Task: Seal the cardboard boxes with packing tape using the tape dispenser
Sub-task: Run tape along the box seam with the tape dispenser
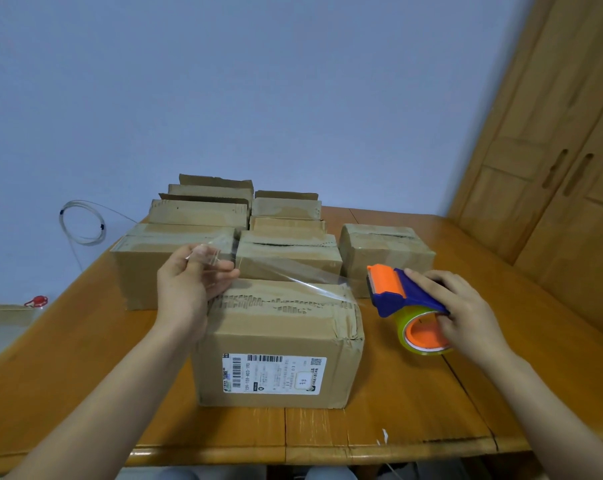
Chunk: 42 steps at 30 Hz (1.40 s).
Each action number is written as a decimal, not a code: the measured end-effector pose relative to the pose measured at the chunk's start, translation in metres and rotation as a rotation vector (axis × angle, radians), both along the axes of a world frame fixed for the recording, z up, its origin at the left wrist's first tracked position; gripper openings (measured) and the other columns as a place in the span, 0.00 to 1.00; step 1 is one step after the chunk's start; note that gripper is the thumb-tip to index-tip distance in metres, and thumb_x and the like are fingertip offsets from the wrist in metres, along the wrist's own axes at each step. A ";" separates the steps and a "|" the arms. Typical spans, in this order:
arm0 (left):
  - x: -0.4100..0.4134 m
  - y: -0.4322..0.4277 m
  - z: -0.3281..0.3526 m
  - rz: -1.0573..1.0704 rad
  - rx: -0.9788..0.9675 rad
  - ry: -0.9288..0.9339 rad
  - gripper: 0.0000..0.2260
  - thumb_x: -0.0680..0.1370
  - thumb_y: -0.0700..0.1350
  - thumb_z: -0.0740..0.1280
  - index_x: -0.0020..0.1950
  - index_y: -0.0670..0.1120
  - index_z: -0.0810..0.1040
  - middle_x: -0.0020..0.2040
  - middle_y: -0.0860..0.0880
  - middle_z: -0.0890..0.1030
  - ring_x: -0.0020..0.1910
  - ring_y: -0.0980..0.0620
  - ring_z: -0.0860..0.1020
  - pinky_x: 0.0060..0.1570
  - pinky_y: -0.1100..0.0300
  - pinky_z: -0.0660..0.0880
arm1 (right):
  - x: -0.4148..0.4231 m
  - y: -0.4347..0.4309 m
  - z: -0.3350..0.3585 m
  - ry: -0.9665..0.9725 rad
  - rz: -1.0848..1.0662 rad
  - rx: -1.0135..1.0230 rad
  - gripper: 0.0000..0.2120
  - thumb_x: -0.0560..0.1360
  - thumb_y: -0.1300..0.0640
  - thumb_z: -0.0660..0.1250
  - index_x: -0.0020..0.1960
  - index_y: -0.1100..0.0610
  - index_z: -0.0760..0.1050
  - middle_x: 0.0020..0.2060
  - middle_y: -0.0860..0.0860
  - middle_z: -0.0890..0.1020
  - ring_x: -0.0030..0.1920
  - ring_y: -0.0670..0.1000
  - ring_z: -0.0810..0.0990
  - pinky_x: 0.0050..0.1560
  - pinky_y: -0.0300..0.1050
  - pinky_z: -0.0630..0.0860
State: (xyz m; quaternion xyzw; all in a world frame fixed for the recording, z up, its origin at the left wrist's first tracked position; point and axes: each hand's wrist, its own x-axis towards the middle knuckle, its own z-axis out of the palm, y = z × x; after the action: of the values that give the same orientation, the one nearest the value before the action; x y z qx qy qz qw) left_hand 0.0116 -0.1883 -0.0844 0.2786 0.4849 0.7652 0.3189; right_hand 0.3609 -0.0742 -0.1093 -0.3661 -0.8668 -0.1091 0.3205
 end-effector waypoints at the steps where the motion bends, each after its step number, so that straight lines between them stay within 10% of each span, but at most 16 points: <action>1: 0.000 0.000 0.000 0.006 0.004 -0.006 0.11 0.84 0.44 0.57 0.46 0.44 0.75 0.35 0.45 0.80 0.34 0.49 0.82 0.41 0.58 0.82 | -0.001 0.001 -0.001 0.001 0.000 -0.006 0.40 0.61 0.77 0.72 0.69 0.55 0.71 0.54 0.57 0.78 0.53 0.55 0.74 0.42 0.45 0.72; 17: -0.005 0.001 -0.002 0.008 0.046 0.017 0.11 0.83 0.43 0.58 0.44 0.43 0.75 0.32 0.46 0.80 0.32 0.51 0.82 0.35 0.60 0.81 | -0.010 0.007 -0.023 -0.011 0.063 -0.087 0.43 0.63 0.76 0.72 0.71 0.48 0.67 0.54 0.55 0.78 0.53 0.56 0.76 0.41 0.44 0.75; 31: -0.082 -0.003 -0.013 0.239 0.096 1.341 0.13 0.78 0.33 0.64 0.54 0.51 0.76 0.33 0.51 0.82 0.31 0.64 0.76 0.33 0.71 0.68 | -0.008 0.006 -0.025 -0.040 0.031 -0.071 0.46 0.59 0.77 0.74 0.70 0.48 0.67 0.54 0.56 0.78 0.51 0.58 0.78 0.38 0.45 0.76; 35: -0.099 -0.003 -0.018 0.253 0.319 1.692 0.11 0.75 0.39 0.64 0.57 0.43 0.75 0.40 0.44 0.84 0.34 0.48 0.82 0.35 0.64 0.76 | -0.007 0.004 -0.024 -0.038 0.032 -0.077 0.47 0.59 0.77 0.74 0.70 0.47 0.65 0.54 0.56 0.78 0.52 0.58 0.77 0.38 0.45 0.77; 42: -0.102 -0.006 -0.039 0.156 0.378 1.506 0.13 0.81 0.49 0.60 0.56 0.44 0.79 0.42 0.47 0.84 0.42 0.53 0.82 0.44 0.64 0.79 | -0.008 0.002 -0.026 -0.010 0.015 -0.107 0.46 0.60 0.78 0.73 0.70 0.48 0.67 0.55 0.55 0.78 0.54 0.50 0.71 0.39 0.44 0.77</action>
State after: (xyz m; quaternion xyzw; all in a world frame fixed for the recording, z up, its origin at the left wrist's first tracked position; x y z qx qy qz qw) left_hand -0.0901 -0.1947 -0.1234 0.7376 0.4505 0.4598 -0.2039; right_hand 0.3526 -0.0720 -0.1355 -0.3756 -0.8757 -0.0622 0.2970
